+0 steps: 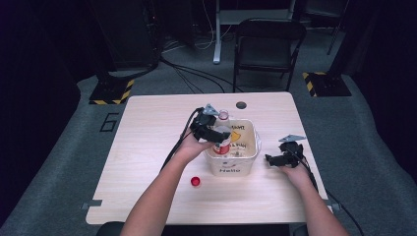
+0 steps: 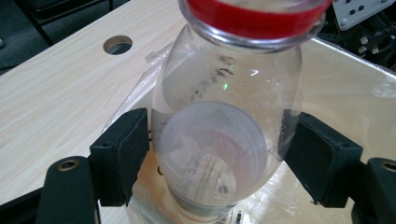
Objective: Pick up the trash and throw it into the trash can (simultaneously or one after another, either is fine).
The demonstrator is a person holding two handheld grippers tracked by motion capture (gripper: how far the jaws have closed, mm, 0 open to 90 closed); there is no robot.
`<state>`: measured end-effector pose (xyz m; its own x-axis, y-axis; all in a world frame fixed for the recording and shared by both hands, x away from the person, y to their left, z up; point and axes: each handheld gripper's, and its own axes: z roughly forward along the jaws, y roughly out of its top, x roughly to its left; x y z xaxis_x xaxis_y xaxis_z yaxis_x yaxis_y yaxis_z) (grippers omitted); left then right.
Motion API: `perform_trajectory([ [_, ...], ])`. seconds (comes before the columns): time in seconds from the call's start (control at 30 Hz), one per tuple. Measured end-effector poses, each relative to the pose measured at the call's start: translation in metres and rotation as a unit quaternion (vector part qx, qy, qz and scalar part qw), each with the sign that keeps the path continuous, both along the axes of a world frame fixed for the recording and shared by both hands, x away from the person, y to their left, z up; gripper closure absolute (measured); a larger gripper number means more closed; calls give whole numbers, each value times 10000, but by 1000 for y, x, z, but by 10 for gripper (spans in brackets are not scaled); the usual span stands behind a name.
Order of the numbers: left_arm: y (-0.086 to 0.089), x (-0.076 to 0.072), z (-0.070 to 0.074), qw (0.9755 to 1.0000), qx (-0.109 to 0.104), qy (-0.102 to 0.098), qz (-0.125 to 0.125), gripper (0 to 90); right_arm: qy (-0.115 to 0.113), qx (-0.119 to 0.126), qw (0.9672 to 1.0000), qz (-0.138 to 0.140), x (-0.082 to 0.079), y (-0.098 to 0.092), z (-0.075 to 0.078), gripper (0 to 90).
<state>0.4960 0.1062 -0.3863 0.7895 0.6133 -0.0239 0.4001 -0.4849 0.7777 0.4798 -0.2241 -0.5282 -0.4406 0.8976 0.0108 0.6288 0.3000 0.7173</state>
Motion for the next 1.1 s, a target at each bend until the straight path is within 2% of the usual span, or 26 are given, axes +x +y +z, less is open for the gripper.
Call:
perform_trajectory([
  [0.33, 14, -8, 10, 9998, -182, -39, -73, 237, 4, 4, 10000, 4, 0, 0, 0, 0],
  [0.63, 32, -22, 18, 9993, -339, -92, -115, 233, 30, -1, 10000, 54, -1, 0, 0, 0],
  [0.93, 51, -38, 21, 9992, -333, -144, -194, 269, 31, -1, 10000, 57, -1, 1, 0, 0],
  [1.1, 59, -46, 21, 9991, -347, -191, -150, 299, 33, 0, 9999, 104, -1, 1, 0, 0],
])
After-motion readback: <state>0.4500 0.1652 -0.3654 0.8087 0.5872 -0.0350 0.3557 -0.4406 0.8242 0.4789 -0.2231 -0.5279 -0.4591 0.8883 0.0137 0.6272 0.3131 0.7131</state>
